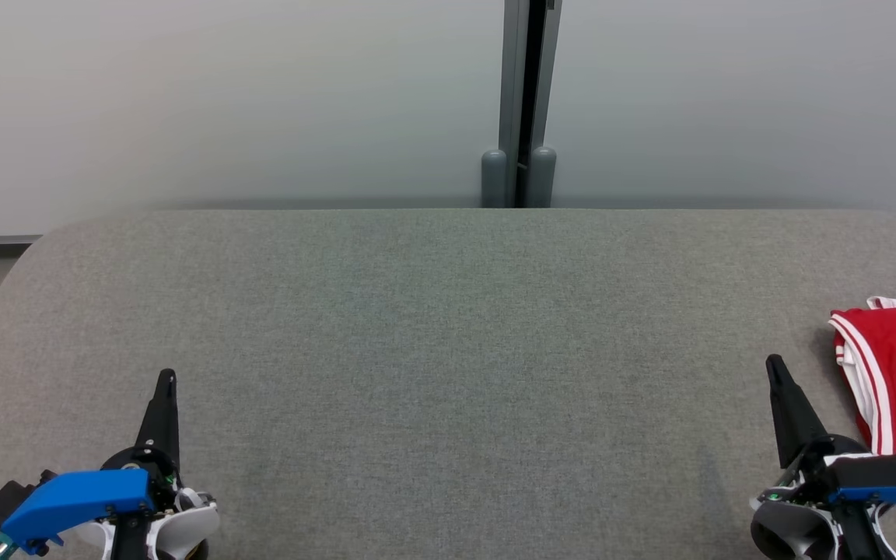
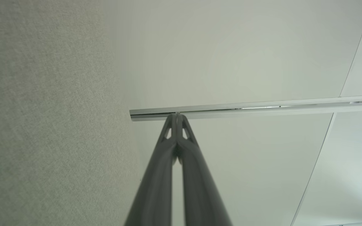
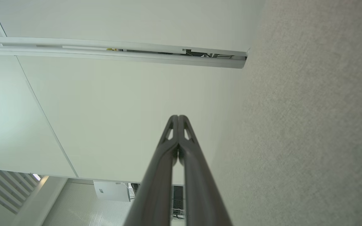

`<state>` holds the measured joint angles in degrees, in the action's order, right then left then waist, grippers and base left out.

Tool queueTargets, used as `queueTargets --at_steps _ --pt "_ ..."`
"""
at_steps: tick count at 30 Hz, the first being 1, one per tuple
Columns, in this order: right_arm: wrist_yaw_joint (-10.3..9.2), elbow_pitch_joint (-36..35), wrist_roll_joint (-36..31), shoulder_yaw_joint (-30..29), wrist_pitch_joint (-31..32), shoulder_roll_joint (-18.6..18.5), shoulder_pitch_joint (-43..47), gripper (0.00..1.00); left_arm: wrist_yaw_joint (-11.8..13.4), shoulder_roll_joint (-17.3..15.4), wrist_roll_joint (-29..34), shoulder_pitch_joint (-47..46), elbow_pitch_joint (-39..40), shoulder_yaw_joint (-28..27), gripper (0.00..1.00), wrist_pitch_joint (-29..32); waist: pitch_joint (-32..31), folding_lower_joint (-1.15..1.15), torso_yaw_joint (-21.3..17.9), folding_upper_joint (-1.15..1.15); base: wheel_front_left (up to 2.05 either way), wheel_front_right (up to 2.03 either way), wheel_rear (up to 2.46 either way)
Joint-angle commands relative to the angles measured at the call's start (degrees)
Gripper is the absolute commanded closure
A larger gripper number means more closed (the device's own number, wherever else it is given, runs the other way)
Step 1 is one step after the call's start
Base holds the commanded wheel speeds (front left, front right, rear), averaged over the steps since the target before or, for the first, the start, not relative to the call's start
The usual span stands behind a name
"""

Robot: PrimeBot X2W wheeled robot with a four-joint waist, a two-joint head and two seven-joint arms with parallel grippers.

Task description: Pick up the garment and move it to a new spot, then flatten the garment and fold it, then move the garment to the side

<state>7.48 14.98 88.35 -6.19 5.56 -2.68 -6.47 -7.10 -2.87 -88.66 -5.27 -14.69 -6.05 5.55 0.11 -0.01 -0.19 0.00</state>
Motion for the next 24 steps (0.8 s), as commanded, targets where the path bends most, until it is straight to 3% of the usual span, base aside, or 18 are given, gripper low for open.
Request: queueTargets --at_steps 1,9,24 --pt "0.02 -0.6 1.2 -0.2 0.4 -0.3 0.4 1.0 -0.5 0.0 -1.0 -1.1 0.5 -0.2 1.0 0.4 0.0 0.01 0.0 0.0 0.0 0.0 0.0" --pt "0.02 -1.2 4.3 -0.5 1.2 -0.4 0.5 1.0 -0.6 0.0 -3.9 -1.4 0.9 -0.6 1.0 1.2 0.1 0.01 0.2 0.0 0.0 0.0 0.0" --pt "0.02 -1.2 4.1 -0.4 1.2 -0.4 0.5 1.0 -0.5 0.0 -3.8 -1.3 0.8 -0.6 1.0 1.2 0.1 0.01 0.2 0.0 0.0 0.0 0.0"
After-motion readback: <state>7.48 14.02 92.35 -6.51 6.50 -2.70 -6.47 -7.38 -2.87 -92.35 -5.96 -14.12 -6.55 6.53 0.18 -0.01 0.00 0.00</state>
